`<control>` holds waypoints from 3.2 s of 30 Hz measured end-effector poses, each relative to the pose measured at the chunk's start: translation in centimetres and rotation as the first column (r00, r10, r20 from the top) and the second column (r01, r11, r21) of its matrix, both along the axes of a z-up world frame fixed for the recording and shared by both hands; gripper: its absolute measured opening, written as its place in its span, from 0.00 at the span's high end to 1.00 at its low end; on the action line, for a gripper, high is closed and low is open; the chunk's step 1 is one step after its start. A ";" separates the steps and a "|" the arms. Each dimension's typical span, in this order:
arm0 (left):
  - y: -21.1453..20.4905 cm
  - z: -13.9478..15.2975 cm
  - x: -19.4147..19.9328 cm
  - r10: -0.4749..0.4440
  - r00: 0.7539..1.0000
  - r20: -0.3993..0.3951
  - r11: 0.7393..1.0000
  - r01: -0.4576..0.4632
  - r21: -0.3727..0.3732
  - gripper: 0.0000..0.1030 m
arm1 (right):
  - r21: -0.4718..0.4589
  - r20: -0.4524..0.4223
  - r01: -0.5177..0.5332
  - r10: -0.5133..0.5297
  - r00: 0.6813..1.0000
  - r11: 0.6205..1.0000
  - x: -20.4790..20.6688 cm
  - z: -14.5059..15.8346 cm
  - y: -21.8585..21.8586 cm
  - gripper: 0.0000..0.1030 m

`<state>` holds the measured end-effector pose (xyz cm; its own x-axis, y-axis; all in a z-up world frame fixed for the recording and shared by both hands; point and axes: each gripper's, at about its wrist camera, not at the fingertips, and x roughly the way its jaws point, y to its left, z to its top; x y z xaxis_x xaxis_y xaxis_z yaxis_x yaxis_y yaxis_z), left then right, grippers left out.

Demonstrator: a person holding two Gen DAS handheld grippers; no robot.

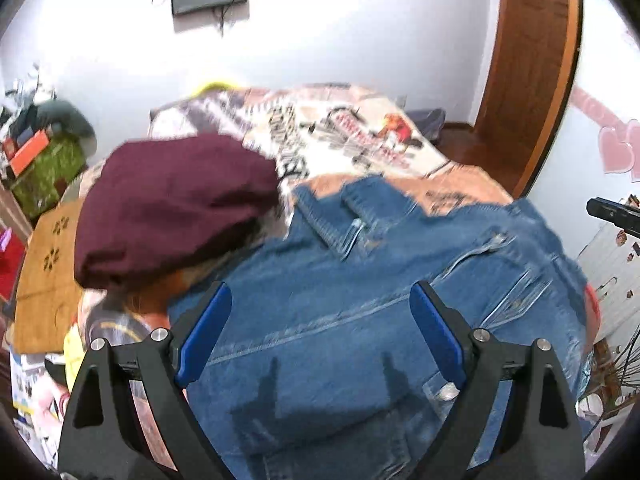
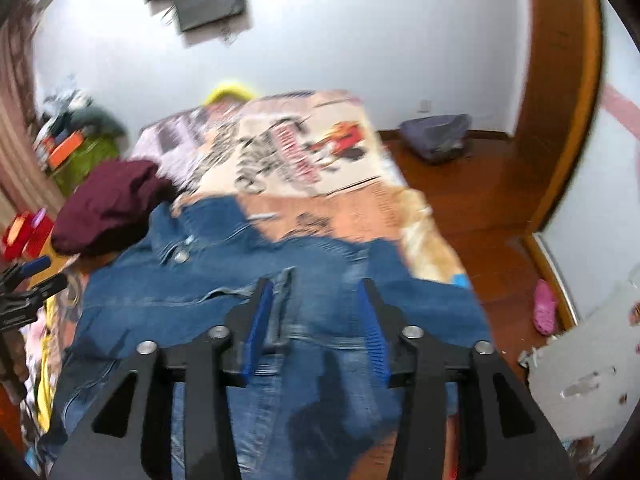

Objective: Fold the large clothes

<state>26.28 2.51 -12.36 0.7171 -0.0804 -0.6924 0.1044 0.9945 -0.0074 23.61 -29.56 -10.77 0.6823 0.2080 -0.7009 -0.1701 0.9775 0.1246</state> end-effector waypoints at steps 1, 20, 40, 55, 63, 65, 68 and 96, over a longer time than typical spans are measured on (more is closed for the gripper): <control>-0.4 0.4 -0.1 -0.006 1.000 0.016 1.000 0.006 -0.005 0.12 | 0.002 0.010 0.028 -0.028 1.000 1.000 -0.2 0.3 -1.0 0.55; -5.6 -1.7 0.6 -0.066 0.997 -0.038 0.997 0.064 -0.043 0.12 | 0.382 -0.381 0.434 -0.289 0.878 0.816 -2.1 -11.6 -14.2 0.45; -3.9 -3.0 -0.2 -0.047 0.995 -0.089 0.998 0.042 -0.055 0.12 | 0.361 -0.267 0.479 -0.403 0.875 0.801 1.2 -7.8 -14.1 0.92; -2.8 -2.2 -2.0 -0.056 0.998 -0.040 0.997 0.053 -0.056 0.12 | 0.300 0.024 -0.152 0.152 0.988 0.942 0.0 2.8 5.3 0.92; -1.5 -2.3 -3.1 -0.040 0.998 -0.043 0.998 0.037 -0.053 0.12 | 0.211 -0.209 -0.221 0.265 0.941 0.952 -0.1 -5.0 10.6 0.89; -1.4 -2.3 -3.2 -0.037 0.998 -0.044 0.998 0.035 -0.052 0.12 | 0.187 -0.199 -0.235 0.271 0.942 0.954 -0.5 -4.2 10.5 0.89; -1.4 -2.4 -3.3 -0.037 0.998 -0.042 0.998 0.035 -0.051 0.12 | 0.197 -0.185 -0.234 0.271 0.945 0.952 -0.6 -2.5 9.8 0.84; -4.9 -2.8 -1.6 -0.072 0.995 -0.063 0.997 0.070 -0.024 0.12 | 0.514 -0.450 0.418 -0.179 0.875 0.749 6.9 -10.6 -4.9 0.47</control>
<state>24.67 -2.39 -15.17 0.6633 -0.1448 -0.7342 0.1735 0.9841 -0.0374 30.49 -34.44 -21.35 0.5121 0.4807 -0.7118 0.2901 0.6832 0.6701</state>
